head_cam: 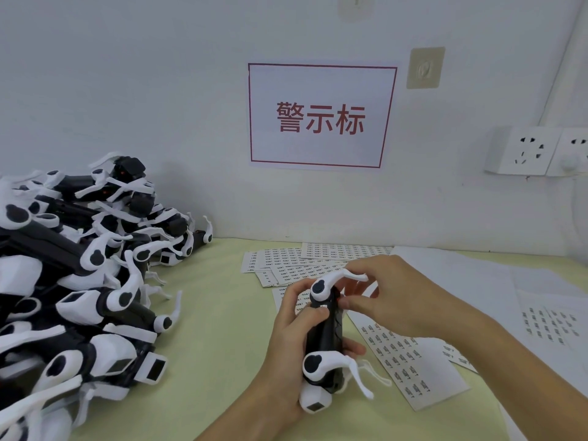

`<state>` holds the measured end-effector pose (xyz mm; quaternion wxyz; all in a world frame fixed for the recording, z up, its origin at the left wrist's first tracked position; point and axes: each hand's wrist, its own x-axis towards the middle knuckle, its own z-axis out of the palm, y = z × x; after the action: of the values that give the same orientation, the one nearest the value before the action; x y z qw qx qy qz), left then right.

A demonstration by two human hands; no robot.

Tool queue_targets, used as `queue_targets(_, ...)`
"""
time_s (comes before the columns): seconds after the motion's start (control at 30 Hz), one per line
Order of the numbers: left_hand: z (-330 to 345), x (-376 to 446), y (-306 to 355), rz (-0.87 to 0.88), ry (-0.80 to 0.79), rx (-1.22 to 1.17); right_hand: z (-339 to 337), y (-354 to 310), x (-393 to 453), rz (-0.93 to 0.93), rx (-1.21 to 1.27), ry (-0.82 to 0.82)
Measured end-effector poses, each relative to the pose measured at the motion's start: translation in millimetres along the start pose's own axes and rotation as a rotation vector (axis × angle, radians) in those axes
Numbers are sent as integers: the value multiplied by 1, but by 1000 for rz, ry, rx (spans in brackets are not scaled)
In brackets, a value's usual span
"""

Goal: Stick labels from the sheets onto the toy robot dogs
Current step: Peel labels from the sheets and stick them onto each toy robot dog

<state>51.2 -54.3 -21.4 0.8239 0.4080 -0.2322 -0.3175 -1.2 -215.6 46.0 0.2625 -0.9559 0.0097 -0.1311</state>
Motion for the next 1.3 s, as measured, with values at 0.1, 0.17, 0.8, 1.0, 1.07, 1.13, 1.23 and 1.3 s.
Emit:
queue_targets(0.1, 0, 0, 0, -16, 6, -24, 0, 2, 0, -5, -6, 10)
queue_targets(0.17, 0, 0, 0, -20, 2, -35, 0, 3, 0, -16, -11, 4)
queue_targets(0.8, 6, 4, -1, 110, 54, 239, -1, -15, -5, 65, 251, -91)
queue_targets(1.0, 11, 3, 2, 104, 159, 379, -4, -19, -3, 6, 180, -63)
queue_targets(1.07, 12, 2, 6, 102, 138, 388, -5, -18, -3, -9, 185, -52)
queue_targets(1.13, 12, 2, 9, 95, 120, 379, -5, -17, -2, -3, 204, -40)
queue_targets(1.23, 10, 3, 12, 61, 85, 352, -4, -14, -1, 4, 214, -45)
queue_targets(1.3, 9, 3, 14, 37, 55, 332, -5, -13, -1, 8, 210, -47)
